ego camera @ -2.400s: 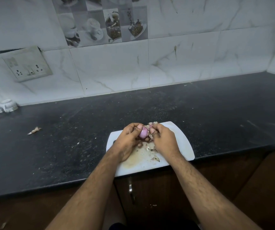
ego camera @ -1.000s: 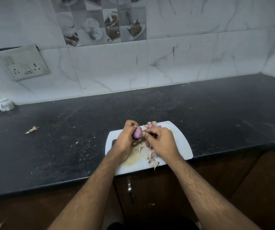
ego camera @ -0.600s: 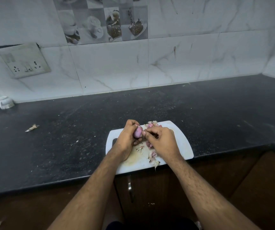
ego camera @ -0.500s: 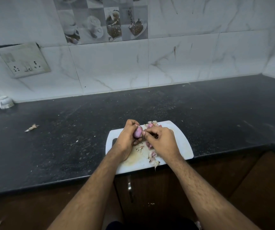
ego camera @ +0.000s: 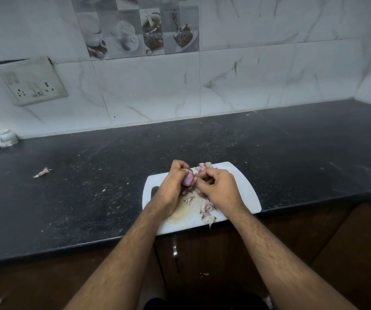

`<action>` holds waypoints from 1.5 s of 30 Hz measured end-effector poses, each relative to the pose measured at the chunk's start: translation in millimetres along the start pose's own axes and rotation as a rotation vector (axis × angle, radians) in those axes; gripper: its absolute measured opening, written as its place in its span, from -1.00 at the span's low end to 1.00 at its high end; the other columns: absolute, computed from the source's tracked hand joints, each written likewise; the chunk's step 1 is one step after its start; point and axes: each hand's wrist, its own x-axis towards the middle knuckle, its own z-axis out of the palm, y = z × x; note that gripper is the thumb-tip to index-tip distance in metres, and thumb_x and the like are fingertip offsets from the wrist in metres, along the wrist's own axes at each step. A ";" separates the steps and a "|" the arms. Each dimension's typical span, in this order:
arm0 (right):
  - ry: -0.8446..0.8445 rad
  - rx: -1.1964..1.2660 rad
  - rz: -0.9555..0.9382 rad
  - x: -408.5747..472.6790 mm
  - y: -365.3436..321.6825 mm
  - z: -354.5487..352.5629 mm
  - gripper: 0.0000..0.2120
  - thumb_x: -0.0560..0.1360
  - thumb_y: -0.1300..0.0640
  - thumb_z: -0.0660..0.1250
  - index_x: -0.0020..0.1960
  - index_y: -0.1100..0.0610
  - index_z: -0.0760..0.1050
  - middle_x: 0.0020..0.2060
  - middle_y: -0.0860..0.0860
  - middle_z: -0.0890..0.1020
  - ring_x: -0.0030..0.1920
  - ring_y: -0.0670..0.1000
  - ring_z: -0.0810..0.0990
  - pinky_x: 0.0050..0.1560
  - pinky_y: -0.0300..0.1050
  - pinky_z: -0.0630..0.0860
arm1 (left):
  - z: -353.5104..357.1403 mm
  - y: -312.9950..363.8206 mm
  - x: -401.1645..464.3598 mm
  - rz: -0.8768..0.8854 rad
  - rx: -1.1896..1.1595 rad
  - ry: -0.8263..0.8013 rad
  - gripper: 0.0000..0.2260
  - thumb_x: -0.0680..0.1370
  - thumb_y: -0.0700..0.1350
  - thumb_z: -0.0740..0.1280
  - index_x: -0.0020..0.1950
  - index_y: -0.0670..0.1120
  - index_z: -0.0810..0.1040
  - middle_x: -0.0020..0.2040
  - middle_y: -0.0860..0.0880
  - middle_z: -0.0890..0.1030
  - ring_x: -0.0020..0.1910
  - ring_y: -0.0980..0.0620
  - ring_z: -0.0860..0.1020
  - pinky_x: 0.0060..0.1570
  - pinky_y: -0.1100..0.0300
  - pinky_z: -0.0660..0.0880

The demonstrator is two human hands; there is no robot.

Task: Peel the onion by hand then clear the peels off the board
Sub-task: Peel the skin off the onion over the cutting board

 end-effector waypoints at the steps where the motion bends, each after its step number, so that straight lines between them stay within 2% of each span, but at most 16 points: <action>1: -0.005 0.016 0.014 0.5 0.1 -0.4 -0.93 0.52 0.19 0.49 -0.14 0.08 0.69 -0.32 0.02 0.71 -0.35 0.05 0.69 -0.26 -0.05 0.68 | 0.3 0.6 -0.2 -0.003 -0.004 -0.002 -0.83 0.49 -0.08 0.20 0.05 -0.08 0.39 -0.20 -0.05 0.52 -0.34 0.07 0.39 -0.39 0.21 0.30; 3: -0.011 0.044 0.042 1.7 0.4 -0.4 -0.92 0.51 0.24 0.47 -0.15 0.13 0.66 -0.34 0.04 0.69 -0.39 -0.04 0.64 -0.31 -0.13 0.64 | 0.2 1.3 -1.0 -0.012 -0.015 -0.003 -0.85 0.52 -0.09 0.19 0.06 -0.09 0.39 -0.19 -0.06 0.52 -0.34 0.06 0.40 -0.40 0.22 0.31; 6: -0.014 0.067 0.074 3.0 1.0 1.9 -0.94 0.52 0.23 0.45 -0.13 0.13 0.62 -0.34 0.03 0.65 -0.39 -0.12 0.61 -0.31 -0.20 0.60 | -0.5 0.8 -0.6 -0.026 -0.048 0.014 -0.92 0.67 -0.17 0.12 0.06 -0.09 0.40 -0.17 -0.09 0.53 -0.36 0.03 0.42 -0.44 0.25 0.32; 8: -0.008 0.057 0.068 3.1 0.3 2.8 -0.96 0.57 0.19 0.42 -0.06 0.14 0.63 -0.30 0.00 0.65 -0.40 -0.22 0.59 -0.34 -0.29 0.55 | -0.6 2.1 -0.7 -0.035 -0.091 0.029 -0.88 0.71 -0.20 0.09 0.06 -0.10 0.39 -0.18 -0.11 0.54 -0.38 0.02 0.45 -0.46 0.25 0.31; 11: 0.057 0.017 0.046 2.9 0.3 2.7 -0.89 0.64 0.17 0.34 0.03 0.16 0.63 -0.23 0.00 0.66 -0.37 -0.27 0.56 -0.39 -0.42 0.46 | -0.9 2.9 -0.3 -0.032 -0.129 0.033 -0.90 0.72 -0.21 0.08 0.08 -0.11 0.37 -0.19 -0.14 0.56 -0.39 0.01 0.49 -0.48 0.25 0.32; 14: 0.119 0.044 0.026 2.0 0.4 1.0 -0.82 0.68 0.07 0.28 0.05 0.12 0.63 -0.20 -0.01 0.68 -0.27 -0.19 0.60 -0.31 -0.37 0.51 | -0.1 2.3 -0.2 -0.027 -0.120 0.023 -0.94 0.74 -0.18 0.10 0.11 -0.08 0.35 -0.16 -0.13 0.57 -0.35 0.01 0.51 -0.44 0.23 0.36; 18: 0.015 0.158 0.017 0.2 1.4 2.4 -0.81 0.60 0.02 0.42 0.15 0.08 0.65 -0.12 -0.02 0.71 -0.10 -0.05 0.72 -0.23 -0.05 0.72 | 0.9 2.2 -1.8 -0.002 -0.068 0.013 -0.94 0.76 -0.09 0.13 0.12 -0.06 0.35 -0.10 -0.04 0.57 -0.32 0.09 0.50 -0.37 0.24 0.37; 21: 0.012 0.194 0.024 0.3 2.1 0.7 -0.80 0.56 0.04 0.48 0.15 0.06 0.66 -0.10 0.00 0.71 -0.08 -0.06 0.72 -0.23 0.00 0.73 | 1.1 1.9 -3.5 0.029 -0.027 0.003 -0.92 0.76 -0.04 0.15 0.13 -0.02 0.36 -0.06 0.01 0.60 -0.30 0.13 0.49 -0.34 0.27 0.38; 26: 0.025 0.188 0.006 1.1 3.4 -0.5 -0.83 0.54 0.10 0.50 0.13 0.01 0.66 -0.08 -0.06 0.71 -0.07 -0.09 0.69 -0.17 -0.02 0.72 | -0.2 3.2 -5.2 0.066 -0.063 -0.016 -0.84 0.72 0.00 0.21 0.13 -0.08 0.41 -0.15 0.04 0.59 -0.29 0.17 0.48 -0.32 0.27 0.34; 29: 0.048 0.115 -0.065 2.2 4.2 -0.3 -0.81 0.54 0.07 0.50 0.14 0.00 0.66 -0.01 -0.10 0.72 0.00 -0.12 0.68 -0.03 -0.19 0.66 | -1.1 2.4 -4.4 0.081 -0.061 -0.045 -0.81 0.72 0.01 0.23 0.11 -0.11 0.47 -0.22 0.02 0.54 -0.29 0.12 0.43 -0.33 0.26 0.32; 33: 0.065 0.153 -0.101 -2.7 -1.5 -1.1 -0.84 0.55 0.14 0.49 0.12 0.03 0.66 0.02 -0.04 0.69 -0.03 -0.15 0.66 -0.24 -0.35 0.60 | -0.5 4.5 -5.3 0.088 -0.083 -0.074 -0.81 0.70 0.02 0.24 0.08 -0.09 0.49 -0.25 0.00 0.52 -0.31 0.10 0.41 -0.33 0.23 0.30; 35: 0.076 0.193 -0.072 -3.6 -1.0 -1.0 -0.89 0.55 0.14 0.48 0.08 0.04 0.67 -0.07 -0.03 0.72 -0.19 -0.12 0.69 -0.30 -0.26 0.63 | -0.4 4.6 -5.4 0.091 -0.086 -0.086 -0.80 0.70 0.02 0.25 0.10 -0.11 0.49 -0.24 -0.03 0.51 -0.30 0.08 0.41 -0.32 0.21 0.29; 37: 0.070 0.233 -0.038 -3.1 0.9 -1.0 -0.91 0.55 0.16 0.49 0.05 0.06 0.69 -0.13 0.01 0.74 -0.35 -0.05 0.65 -0.29 0.05 0.71 | -0.5 4.8 -5.2 0.089 -0.088 -0.089 -0.78 0.70 0.03 0.25 0.12 -0.13 0.48 -0.24 -0.04 0.50 -0.31 0.07 0.40 -0.33 0.21 0.29; 39: 0.066 0.240 -0.027 -2.7 3.4 -0.6 -0.90 0.53 0.17 0.52 0.04 0.06 0.71 -0.17 0.04 0.74 -0.41 0.01 0.61 -0.27 0.22 0.71 | -0.1 5.3 -5.9 0.090 -0.088 -0.090 -0.76 0.69 0.04 0.26 0.12 -0.14 0.48 -0.27 -0.02 0.49 -0.32 0.09 0.39 -0.33 0.22 0.30; 45: 0.063 0.225 -0.056 -4.2 1.9 -0.3 -0.89 0.52 0.16 0.52 0.04 0.09 0.74 -0.19 0.02 0.75 -0.44 0.07 0.63 -0.27 0.21 0.70 | 0.0 5.6 -5.8 0.089 -0.064 -0.073 -0.77 0.70 0.04 0.26 0.13 -0.13 0.47 -0.28 0.00 0.48 -0.34 0.11 0.39 -0.37 0.28 0.29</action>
